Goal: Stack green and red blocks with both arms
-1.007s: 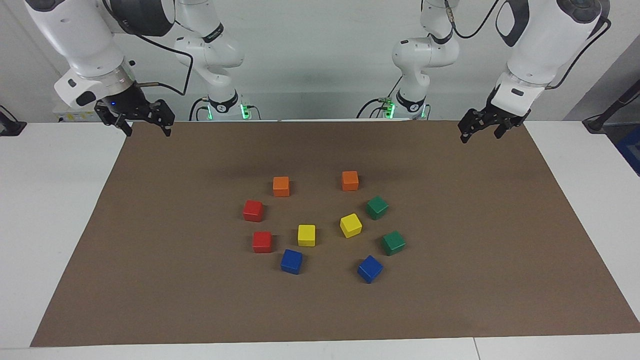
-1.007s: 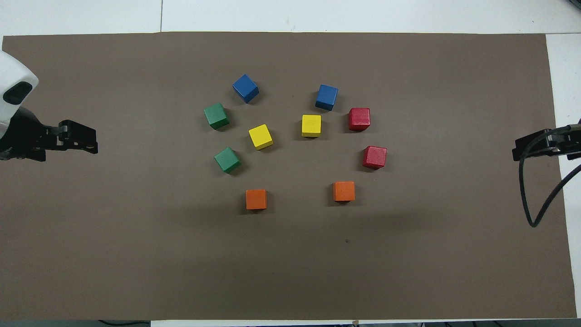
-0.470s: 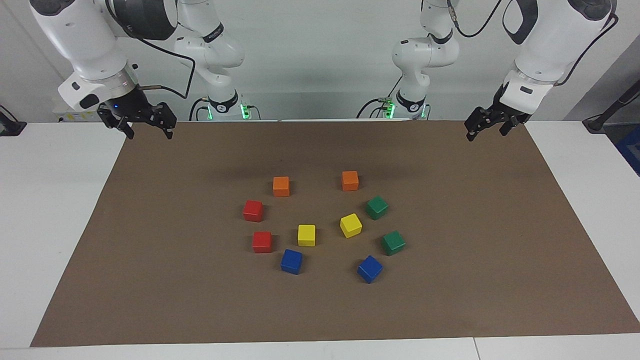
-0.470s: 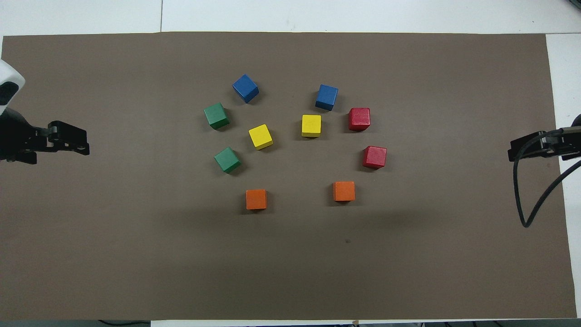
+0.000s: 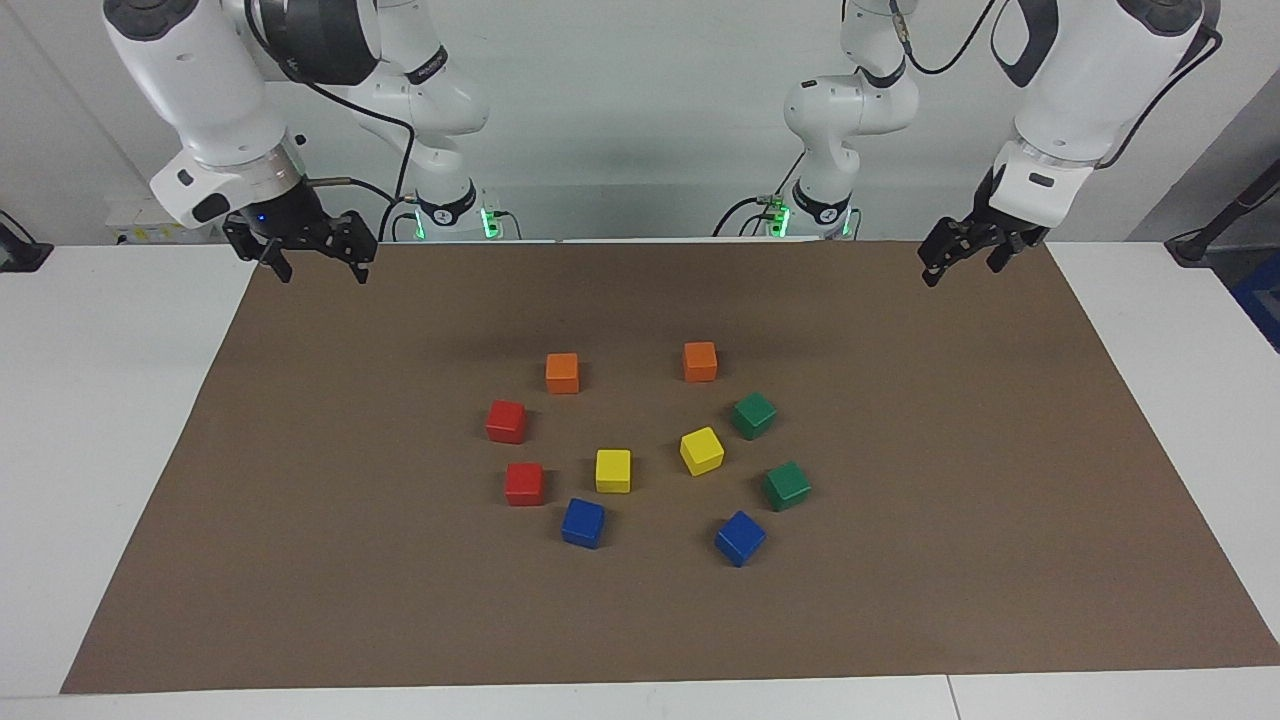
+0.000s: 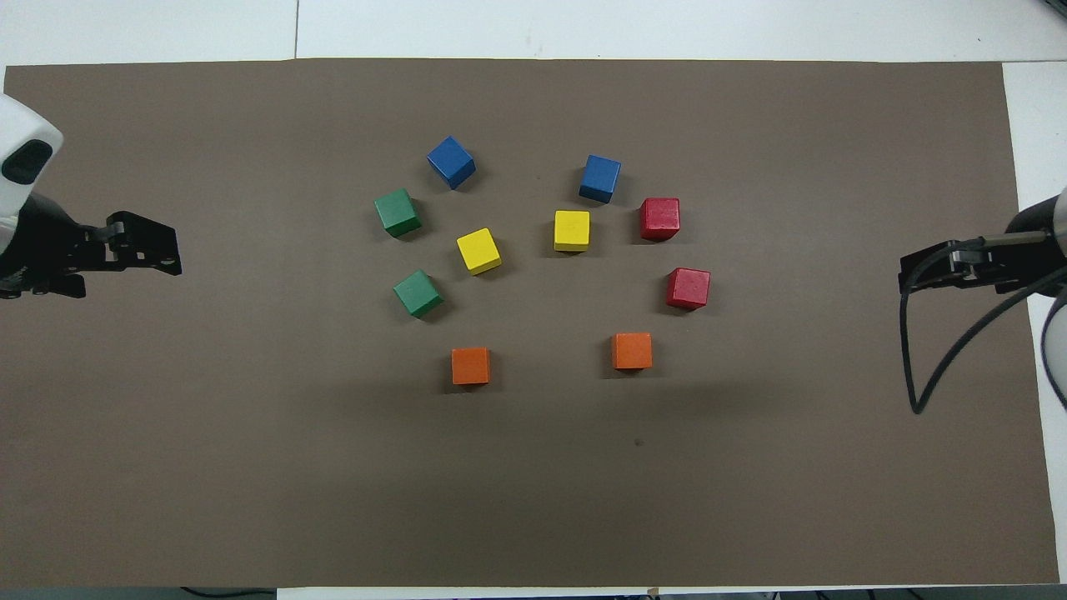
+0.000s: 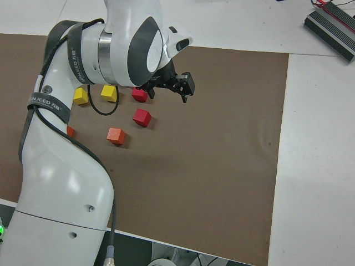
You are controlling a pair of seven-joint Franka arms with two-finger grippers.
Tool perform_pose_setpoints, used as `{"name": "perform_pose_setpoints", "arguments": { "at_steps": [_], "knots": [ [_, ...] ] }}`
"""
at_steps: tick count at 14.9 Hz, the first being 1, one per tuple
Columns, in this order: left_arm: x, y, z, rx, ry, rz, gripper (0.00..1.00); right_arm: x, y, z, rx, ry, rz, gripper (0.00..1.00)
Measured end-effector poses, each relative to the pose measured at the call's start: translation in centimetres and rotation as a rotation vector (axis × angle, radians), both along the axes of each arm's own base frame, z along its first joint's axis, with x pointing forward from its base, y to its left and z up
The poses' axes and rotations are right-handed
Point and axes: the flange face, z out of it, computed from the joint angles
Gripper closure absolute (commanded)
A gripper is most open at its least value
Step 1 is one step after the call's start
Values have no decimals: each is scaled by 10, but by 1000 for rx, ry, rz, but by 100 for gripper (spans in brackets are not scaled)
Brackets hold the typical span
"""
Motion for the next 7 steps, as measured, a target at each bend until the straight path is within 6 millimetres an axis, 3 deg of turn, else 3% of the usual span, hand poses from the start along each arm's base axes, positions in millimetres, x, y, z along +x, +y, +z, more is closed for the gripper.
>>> {"name": "perform_pose_setpoints", "arguments": {
  "at_steps": [3, 7],
  "knots": [
    [11, -28, -25, -2, 8, 21, 0, 7, 27, -20, -1, -15, -12, 0],
    [43, -65, -89, -13, 23, 135, 0, 21, 64, -44, 2, -34, -7, 0]
  ]
}}
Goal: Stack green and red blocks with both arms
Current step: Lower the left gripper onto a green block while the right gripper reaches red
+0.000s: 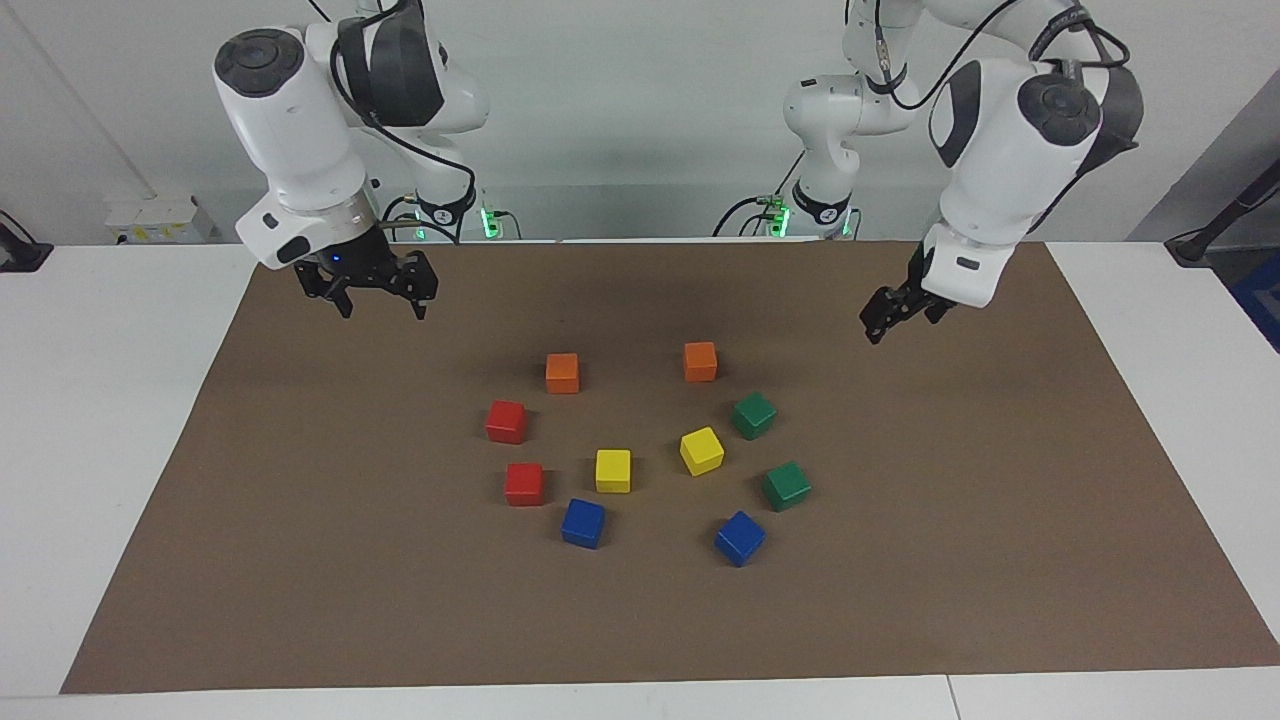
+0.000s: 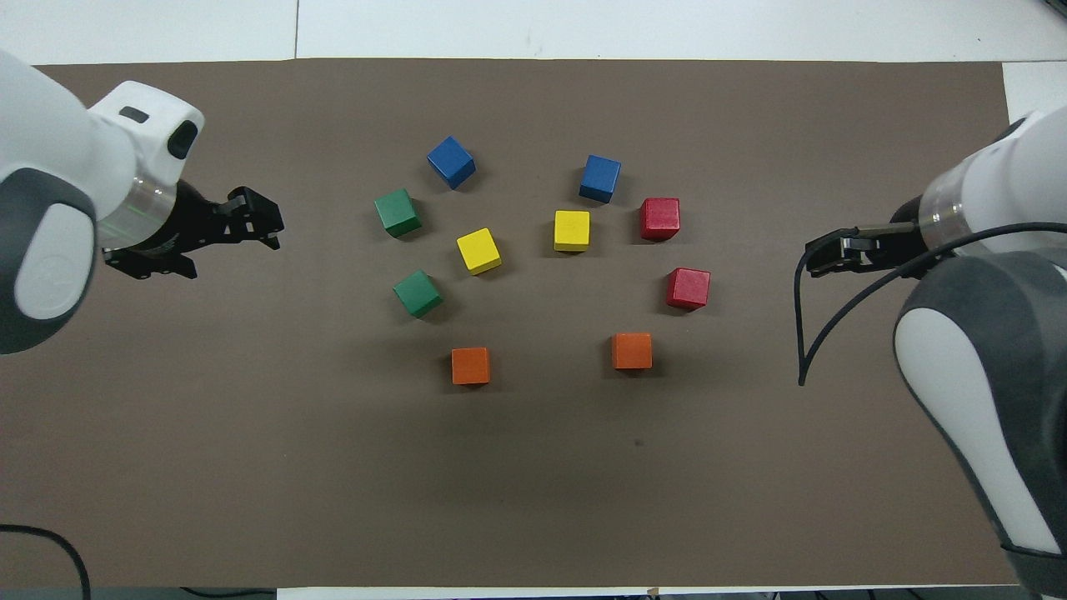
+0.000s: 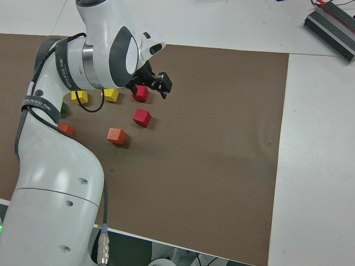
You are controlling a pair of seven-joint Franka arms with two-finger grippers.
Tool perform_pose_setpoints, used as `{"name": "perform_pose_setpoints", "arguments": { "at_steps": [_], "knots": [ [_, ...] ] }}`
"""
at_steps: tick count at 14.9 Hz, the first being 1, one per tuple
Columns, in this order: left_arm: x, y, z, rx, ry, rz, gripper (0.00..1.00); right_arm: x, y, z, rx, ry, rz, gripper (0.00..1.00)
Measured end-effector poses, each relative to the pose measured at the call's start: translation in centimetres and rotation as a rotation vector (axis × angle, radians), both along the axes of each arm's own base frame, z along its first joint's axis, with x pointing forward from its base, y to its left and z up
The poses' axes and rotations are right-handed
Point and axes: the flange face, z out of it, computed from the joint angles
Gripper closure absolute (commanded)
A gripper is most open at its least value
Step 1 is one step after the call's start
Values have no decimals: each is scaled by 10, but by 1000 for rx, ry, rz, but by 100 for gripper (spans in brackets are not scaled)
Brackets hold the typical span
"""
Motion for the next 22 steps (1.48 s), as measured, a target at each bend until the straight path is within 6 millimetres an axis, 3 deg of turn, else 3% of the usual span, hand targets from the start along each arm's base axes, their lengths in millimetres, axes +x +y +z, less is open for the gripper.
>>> {"name": "perform_pose_setpoints", "arguments": {
  "at_steps": [4, 6, 9, 14, 17, 22],
  "knots": [
    [12, -64, -62, -8, 14, 18, 0, 16, 26, -42, 4, -1, 4, 0],
    [18, -69, -80, -12, 14, 33, 0, 25, 41, -67, 6, 0, -8, 0],
    [24, -68, -91, -15, 9, 57, 0, 32, 72, -93, 10, -9, -32, 0],
    [17, -120, -145, -12, 28, 151, 0, 40, 82, -119, 12, -7, -39, 0],
    [10, -122, -173, -4, 38, 157, 0, 44, 91, -135, 15, -10, -48, 0],
    [6, -118, -186, 6, 45, 157, 0, 49, 103, -158, 20, -19, -61, 0]
  ]
}}
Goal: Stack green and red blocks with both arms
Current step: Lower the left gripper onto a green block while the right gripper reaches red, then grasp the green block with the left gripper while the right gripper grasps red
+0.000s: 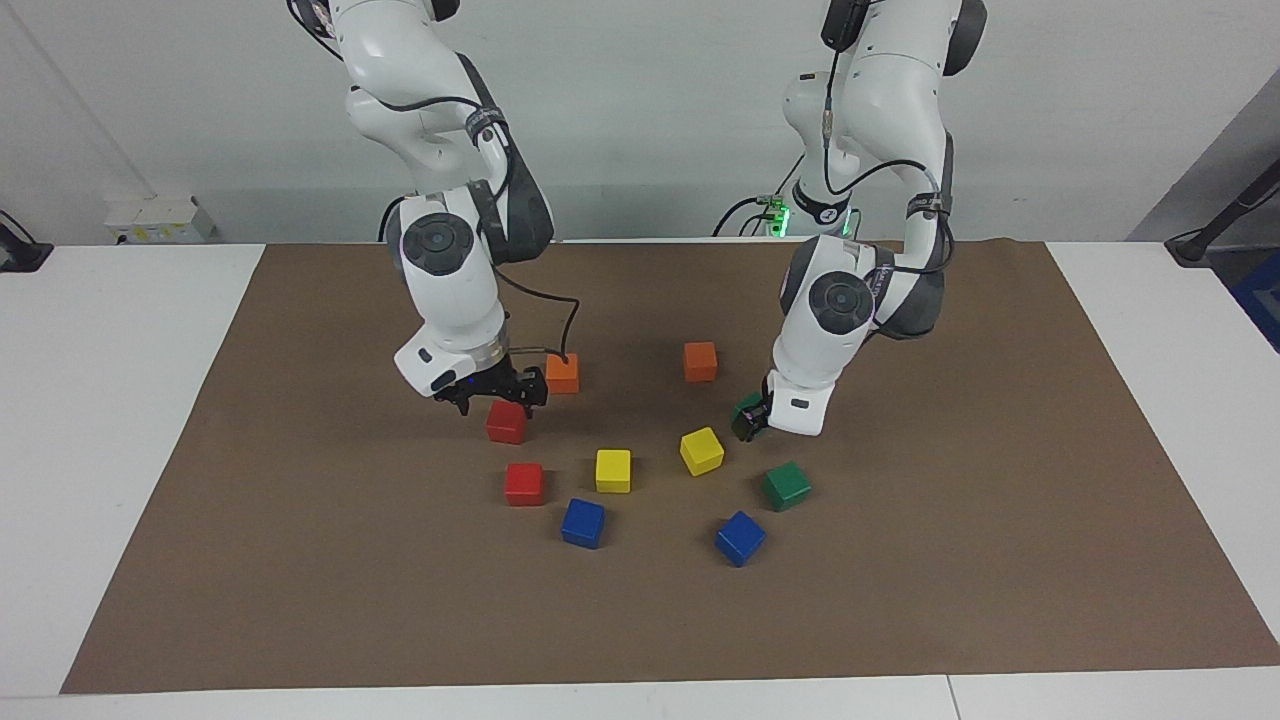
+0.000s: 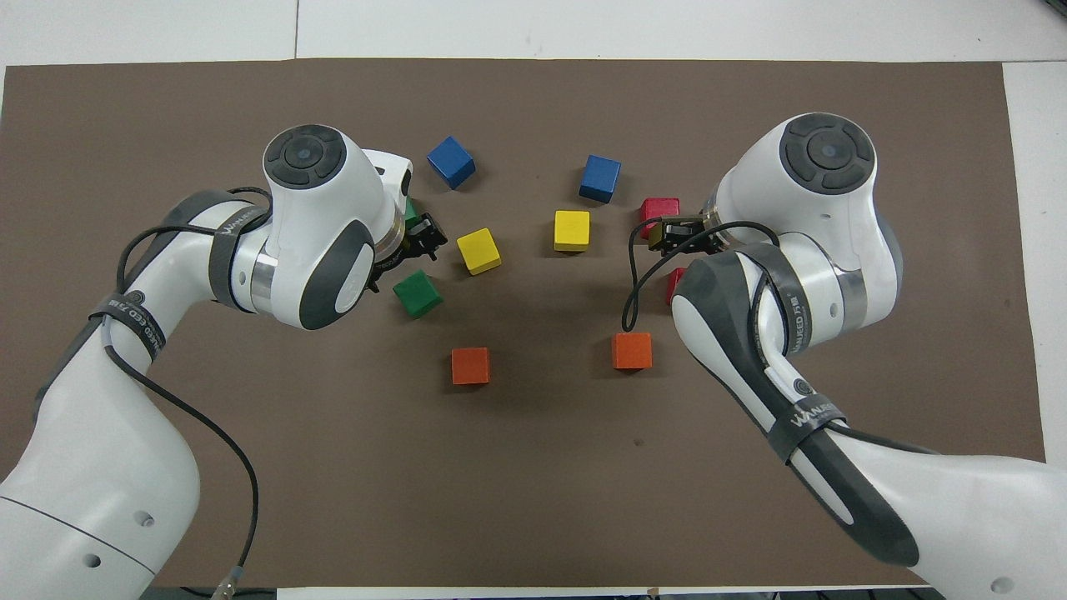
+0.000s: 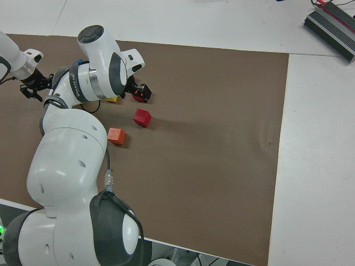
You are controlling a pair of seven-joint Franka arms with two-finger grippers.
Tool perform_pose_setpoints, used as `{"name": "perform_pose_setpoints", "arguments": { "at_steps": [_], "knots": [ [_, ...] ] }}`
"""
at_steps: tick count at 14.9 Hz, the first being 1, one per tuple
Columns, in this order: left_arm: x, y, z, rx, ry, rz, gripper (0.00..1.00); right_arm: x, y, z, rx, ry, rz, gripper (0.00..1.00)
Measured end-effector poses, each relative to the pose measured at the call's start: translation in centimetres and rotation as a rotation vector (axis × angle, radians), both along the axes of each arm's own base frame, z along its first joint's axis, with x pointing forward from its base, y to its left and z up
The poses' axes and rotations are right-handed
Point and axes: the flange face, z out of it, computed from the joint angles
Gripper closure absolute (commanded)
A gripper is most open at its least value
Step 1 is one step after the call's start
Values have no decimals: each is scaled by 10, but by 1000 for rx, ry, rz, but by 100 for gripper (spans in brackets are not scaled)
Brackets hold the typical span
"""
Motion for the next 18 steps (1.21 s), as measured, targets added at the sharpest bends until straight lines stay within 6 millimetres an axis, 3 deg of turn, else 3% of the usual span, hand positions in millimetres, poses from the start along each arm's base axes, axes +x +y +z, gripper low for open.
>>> {"name": "perform_pose_setpoints", "arguments": {
  "at_steps": [6, 18],
  "knots": [
    [-13, -4, -14, 4, 11, -14, 0, 0, 0, -35, 6, -8, 0, 0],
    [-25, -9, -25, 0, -3, -28, 0, -9, -12, -56, -10, 37, -81, 0]
  ]
}}
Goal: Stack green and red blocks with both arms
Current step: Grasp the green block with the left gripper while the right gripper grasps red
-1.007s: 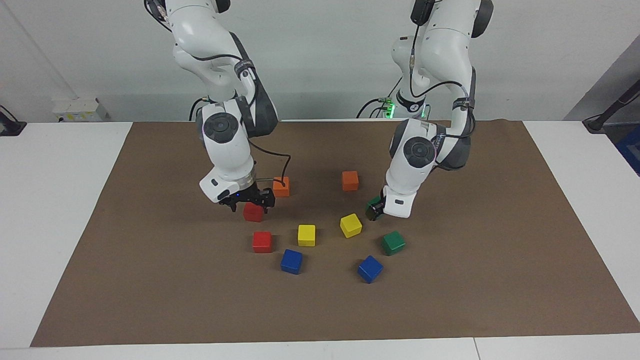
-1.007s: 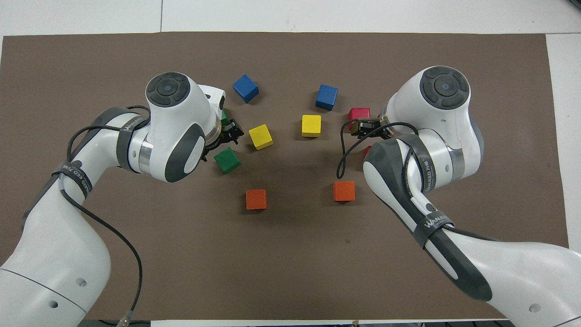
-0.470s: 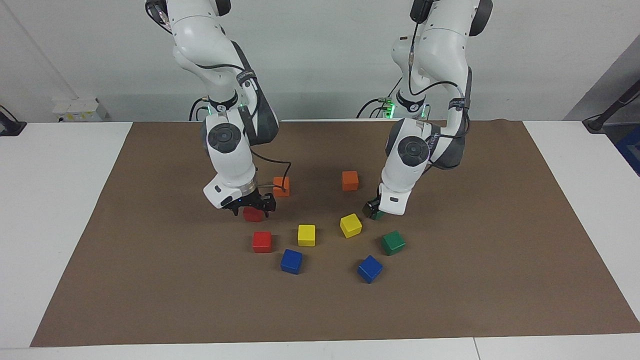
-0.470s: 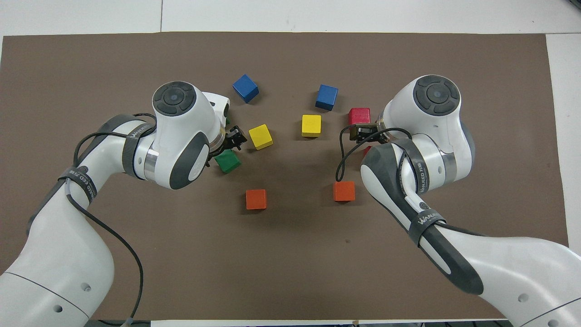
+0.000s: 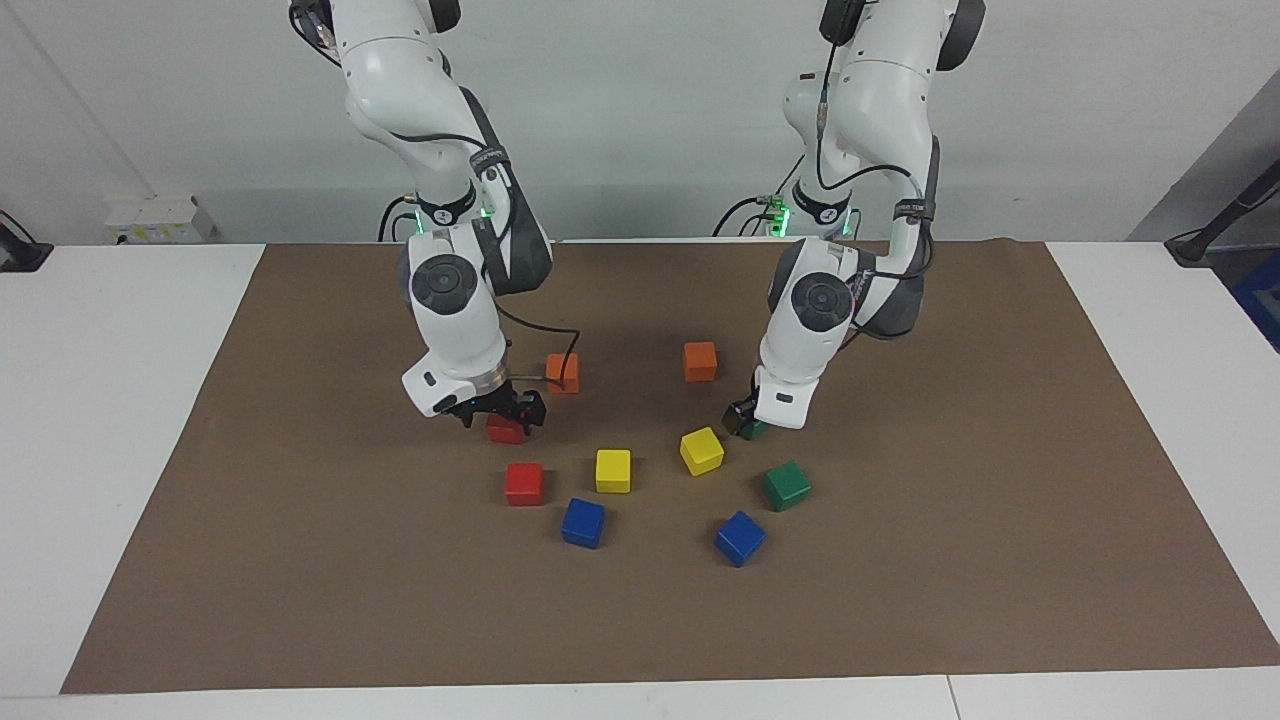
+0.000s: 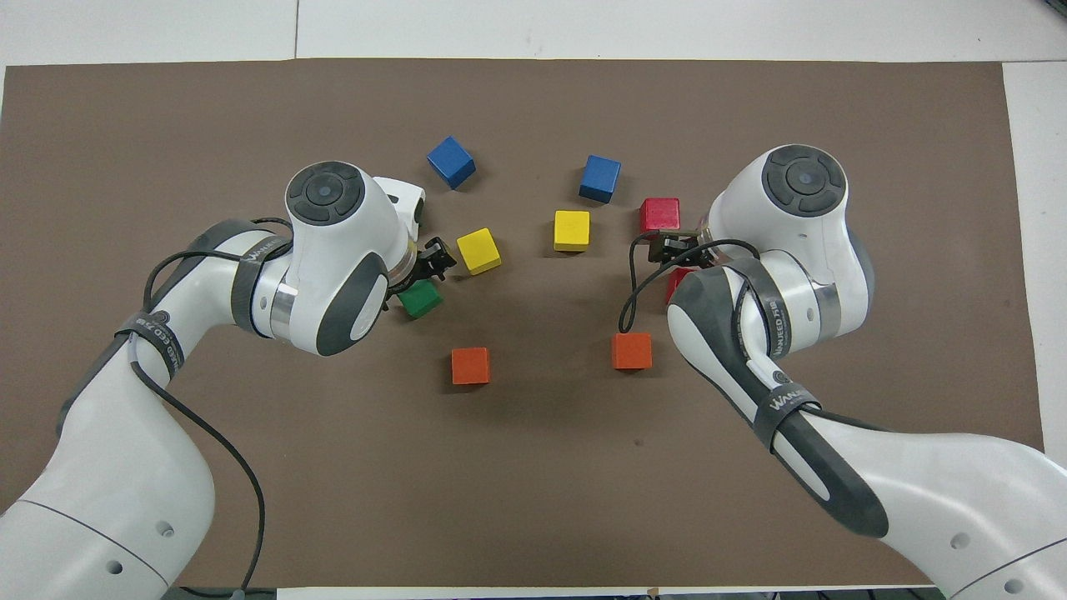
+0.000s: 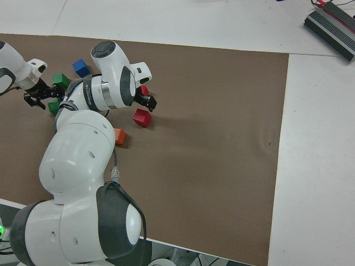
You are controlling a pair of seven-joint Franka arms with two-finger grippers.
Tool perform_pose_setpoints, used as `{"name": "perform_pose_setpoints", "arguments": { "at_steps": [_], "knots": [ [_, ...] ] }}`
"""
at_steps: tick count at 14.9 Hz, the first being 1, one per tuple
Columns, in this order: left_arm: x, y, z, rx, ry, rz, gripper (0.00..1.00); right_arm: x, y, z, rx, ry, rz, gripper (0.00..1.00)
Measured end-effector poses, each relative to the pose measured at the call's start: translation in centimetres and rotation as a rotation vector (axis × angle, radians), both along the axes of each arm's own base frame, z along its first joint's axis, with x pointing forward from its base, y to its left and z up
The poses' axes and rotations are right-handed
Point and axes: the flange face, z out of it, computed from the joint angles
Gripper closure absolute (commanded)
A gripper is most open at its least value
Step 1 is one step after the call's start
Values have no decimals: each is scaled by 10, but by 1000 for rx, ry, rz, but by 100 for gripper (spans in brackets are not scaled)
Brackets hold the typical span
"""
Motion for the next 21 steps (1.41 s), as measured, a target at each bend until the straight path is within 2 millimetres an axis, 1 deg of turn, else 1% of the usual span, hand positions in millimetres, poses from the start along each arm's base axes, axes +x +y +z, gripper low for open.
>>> {"name": "perform_pose_setpoints", "arguments": {
  "at_steps": [1, 3, 5, 6, 7, 8, 9, 10, 11, 14, 16, 17, 19, 21],
  "knots": [
    [-1, -2, 0, -1, -2, -3, 0, -1, -1, -2, -1, 4, 0, 0],
    [-3, -4, -3, -1, -2, -7, 7, -4, 0, -3, -2, 8, 2, 0],
    [-4, -3, -5, -2, -2, -7, 9, -7, 2, -2, -3, 9, 6, 0],
    [-5, -3, -6, -2, -3, -7, 11, -8, 4, -2, -3, 10, 9, 0],
    [-5, -3, -7, -2, -2, -7, 23, -10, 5, -2, -3, 12, 12, 0],
    [-6, -3, -9, 0, 0, -6, 45, -11, 6, -3, -4, 14, 14, 0],
    [-7, -3, -9, 0, 2, -7, 74, -12, 6, -4, -4, 16, 15, 0],
    [-8, -4, -10, 1, 3, -8, 95, -14, 6, -5, -5, 19, 15, 0],
    [-8, -5, -10, 1, 2, -9, 100, -15, 5, -6, -6, 22, 15, 0],
    [-7, -3, -6, 0, -5, -6, 100, -18, 4, -9, -8, 29, 15, 0],
    [-2, 6, 8, 1, -17, -31, 100, -18, 4, -10, -7, 25, 15, 0],
    [-1, 14, 19, 3, -15, -71, 100, -18, 4, -11, -7, 24, 15, 0],
    [4, 43, 42, 3, -6, -164, 100, -19, 4, -13, -4, 16, 15, 0],
    [13, 82, 58, -5, -9, -237, 100, -20, 4, -17, -5, 18, 15, 0]
  ]
}}
